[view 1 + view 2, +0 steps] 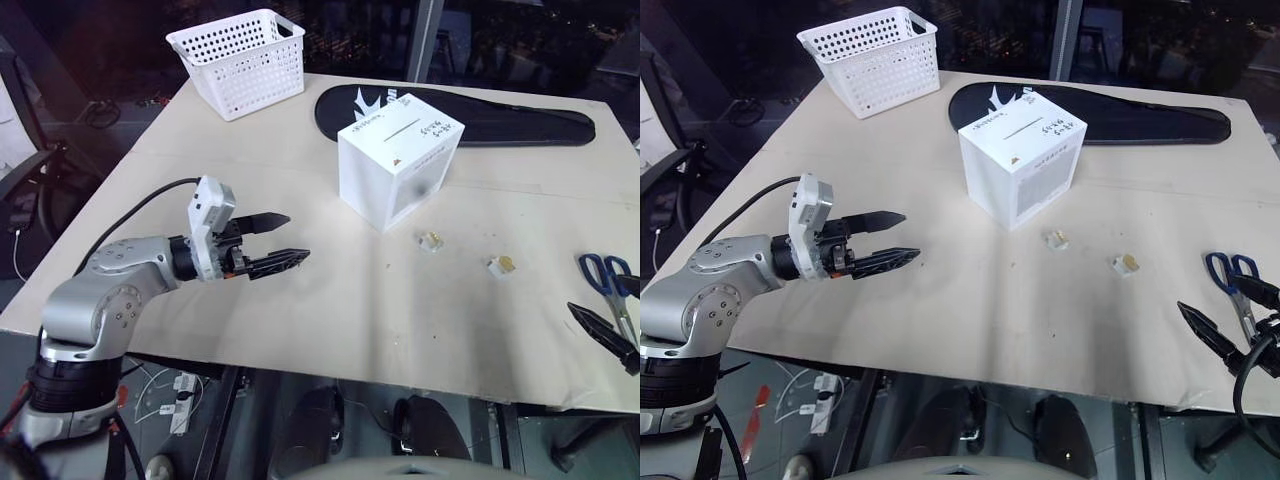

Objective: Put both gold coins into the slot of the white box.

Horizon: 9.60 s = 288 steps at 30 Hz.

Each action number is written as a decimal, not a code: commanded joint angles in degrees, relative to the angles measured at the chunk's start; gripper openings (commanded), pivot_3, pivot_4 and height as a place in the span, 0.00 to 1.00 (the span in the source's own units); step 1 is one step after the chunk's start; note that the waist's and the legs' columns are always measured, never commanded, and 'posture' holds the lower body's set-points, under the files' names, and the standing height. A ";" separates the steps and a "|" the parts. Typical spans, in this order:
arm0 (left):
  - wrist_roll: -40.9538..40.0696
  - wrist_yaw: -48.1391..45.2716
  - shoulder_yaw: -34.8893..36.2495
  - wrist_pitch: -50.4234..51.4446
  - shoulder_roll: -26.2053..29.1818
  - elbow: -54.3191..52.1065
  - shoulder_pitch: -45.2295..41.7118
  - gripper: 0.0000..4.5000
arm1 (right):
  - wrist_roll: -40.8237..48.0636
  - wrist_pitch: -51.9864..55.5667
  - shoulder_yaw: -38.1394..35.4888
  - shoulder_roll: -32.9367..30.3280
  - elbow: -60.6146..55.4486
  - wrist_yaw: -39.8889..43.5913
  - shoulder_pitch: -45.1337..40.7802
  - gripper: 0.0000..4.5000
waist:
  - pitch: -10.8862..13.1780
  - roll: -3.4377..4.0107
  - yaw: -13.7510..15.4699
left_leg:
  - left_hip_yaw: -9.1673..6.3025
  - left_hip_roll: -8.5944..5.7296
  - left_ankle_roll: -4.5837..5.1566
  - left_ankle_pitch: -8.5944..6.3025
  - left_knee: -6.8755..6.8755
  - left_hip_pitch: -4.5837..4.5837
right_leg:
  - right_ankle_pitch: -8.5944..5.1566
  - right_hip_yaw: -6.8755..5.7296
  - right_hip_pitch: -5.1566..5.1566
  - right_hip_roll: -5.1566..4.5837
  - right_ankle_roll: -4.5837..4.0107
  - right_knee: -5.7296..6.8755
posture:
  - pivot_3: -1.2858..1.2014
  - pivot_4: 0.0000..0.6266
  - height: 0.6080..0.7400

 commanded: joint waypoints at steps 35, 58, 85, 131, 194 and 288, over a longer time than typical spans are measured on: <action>-2.63 -0.28 -9.72 0.35 -8.26 -9.15 -11.05 1.00 | 0.10 23.29 29.84 -1.87 9.92 -28.14 -30.65 0.42 | 0.04 0.05 -0.01 | 0.02 0.02 0.24 0.16 0.10 -0.07 | 0.03 -0.08 0.02 0.15 -0.02 -0.03 | 0.52 0.24 1.00; -3.01 -0.15 -8.52 -0.44 -6.46 -10.48 -8.94 1.00 | -2.67 22.57 33.59 -1.05 14.00 -27.50 -34.24 0.18 | 0.07 0.08 -0.01 | 0.02 0.01 0.25 0.15 0.10 -0.08 | 0.03 -0.08 0.01 0.15 -0.02 -0.03 | 0.52 0.24 1.00; -13.16 4.99 -4.84 7.72 -11.07 -6.57 -14.93 1.00 | 15.11 25.33 22.92 0.99 5.35 -21.68 -38.98 0.01 | 0.24 0.18 -0.03 | -0.01 0.04 0.26 0.15 0.10 -0.14 | 0.06 -0.10 0.00 0.16 0.04 -0.02 | 0.52 0.24 1.00; -17.67 -3.76 -7.97 13.34 -14.25 -0.48 -25.57 0.02 | 65.60 12.61 41.77 -16.13 3.86 -37.86 -63.28 0.00 | 0.39 0.13 -0.04 | -0.14 0.05 0.21 0.20 0.31 -0.77 | 0.19 -0.38 -0.23 0.18 0.23 -0.42 | 0.52 0.24 1.00; 35.76 9.05 -17.54 -9.33 -34.98 82.10 -76.99 0.00 | 35.63 5.66 22.27 -22.76 -8.33 -41.86 -42.08 0.95 | 0.52 -0.10 1.28 | -0.14 -0.10 0.46 0.08 0.55 -1.09 | 0.35 -0.79 -0.31 0.34 0.55 -0.42 | 0.52 0.24 1.00; -10.91 1.44 -5.06 13.43 -13.03 0.22 -24.58 0.86 | 32.94 25.27 32.19 7.11 4.55 -25.39 -53.91 0.00 | 0.52 0.12 -0.11 | -0.15 0.01 0.41 0.05 1.25 -0.79 | 0.34 -0.17 -0.22 0.58 0.52 0.40 | 0.52 0.24 1.00</action>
